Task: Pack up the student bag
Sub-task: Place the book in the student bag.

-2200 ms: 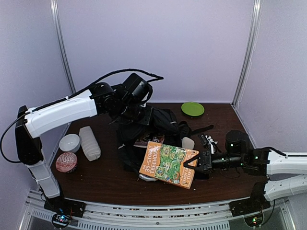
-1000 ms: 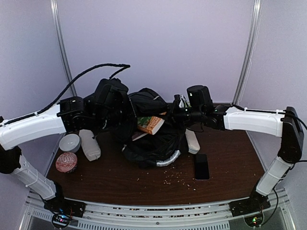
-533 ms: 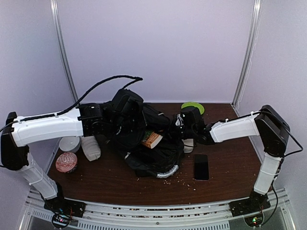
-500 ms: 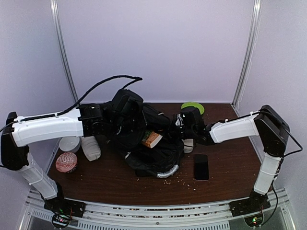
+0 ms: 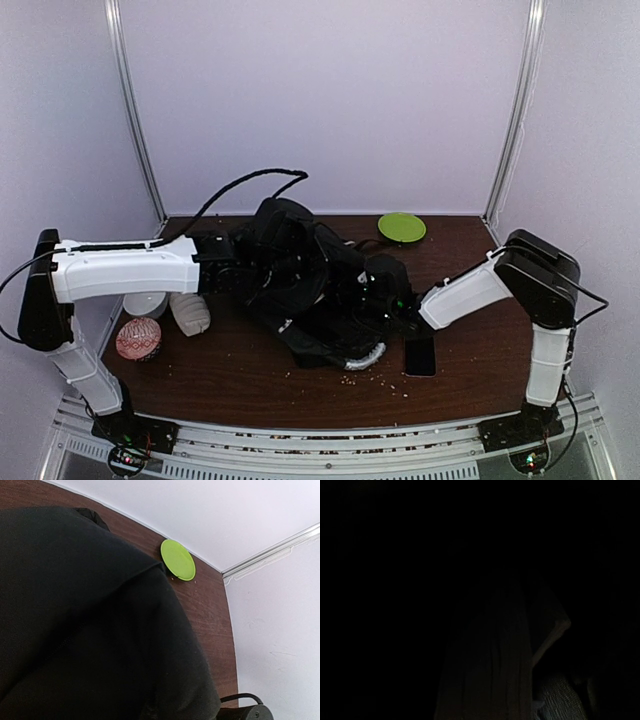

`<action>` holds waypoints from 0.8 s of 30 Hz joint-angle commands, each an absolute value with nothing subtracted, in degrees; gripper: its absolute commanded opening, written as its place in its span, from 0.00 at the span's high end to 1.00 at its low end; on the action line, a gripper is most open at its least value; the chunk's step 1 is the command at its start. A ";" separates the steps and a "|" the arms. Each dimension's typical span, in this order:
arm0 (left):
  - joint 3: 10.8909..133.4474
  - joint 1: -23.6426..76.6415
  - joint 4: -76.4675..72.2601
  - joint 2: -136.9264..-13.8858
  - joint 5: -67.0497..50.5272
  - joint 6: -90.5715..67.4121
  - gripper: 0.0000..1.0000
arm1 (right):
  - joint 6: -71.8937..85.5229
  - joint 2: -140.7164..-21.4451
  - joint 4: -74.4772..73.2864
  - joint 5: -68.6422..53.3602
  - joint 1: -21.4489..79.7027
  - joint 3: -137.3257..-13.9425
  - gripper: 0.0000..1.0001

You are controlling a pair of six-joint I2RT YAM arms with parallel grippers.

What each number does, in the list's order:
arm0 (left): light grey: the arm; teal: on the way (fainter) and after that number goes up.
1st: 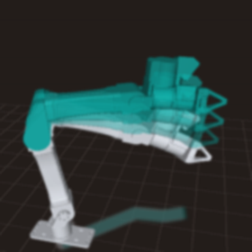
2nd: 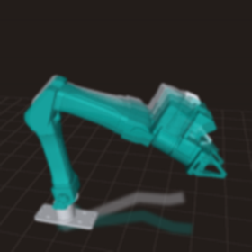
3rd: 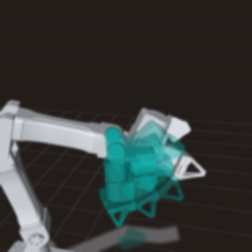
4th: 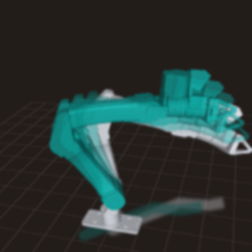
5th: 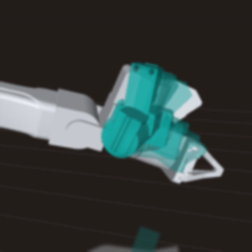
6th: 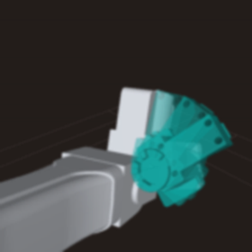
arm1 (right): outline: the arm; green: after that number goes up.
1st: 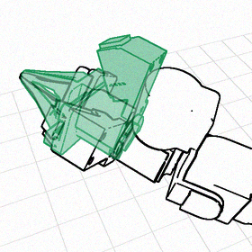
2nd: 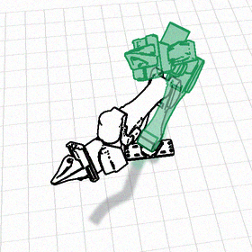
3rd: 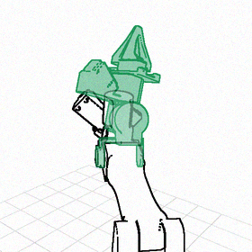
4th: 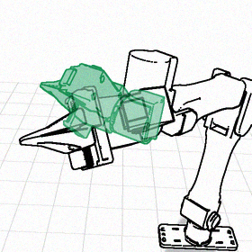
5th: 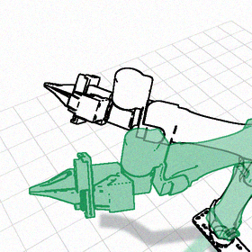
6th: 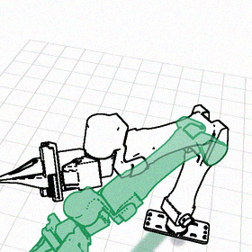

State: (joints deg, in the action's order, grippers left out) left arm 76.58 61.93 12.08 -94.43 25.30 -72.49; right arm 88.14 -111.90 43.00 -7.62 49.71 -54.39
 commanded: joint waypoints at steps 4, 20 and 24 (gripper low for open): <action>75.01 63.98 -2.10 -92.19 20.56 -75.88 1.00 | 88.23 -115.66 44.04 -3.59 50.73 -60.89 1.00; 70.58 61.89 0.76 -85.80 27.37 -75.72 1.00 | 78.00 -106.38 30.54 -10.45 51.33 -59.16 0.25; 70.58 60.90 1.98 -84.63 28.50 -75.50 1.00 | 77.06 -103.19 25.29 -10.40 51.33 -57.46 0.24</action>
State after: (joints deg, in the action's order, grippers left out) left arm 69.82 61.58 7.99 -88.14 27.33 -74.54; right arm 80.05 -107.70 29.45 -9.54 50.94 -58.96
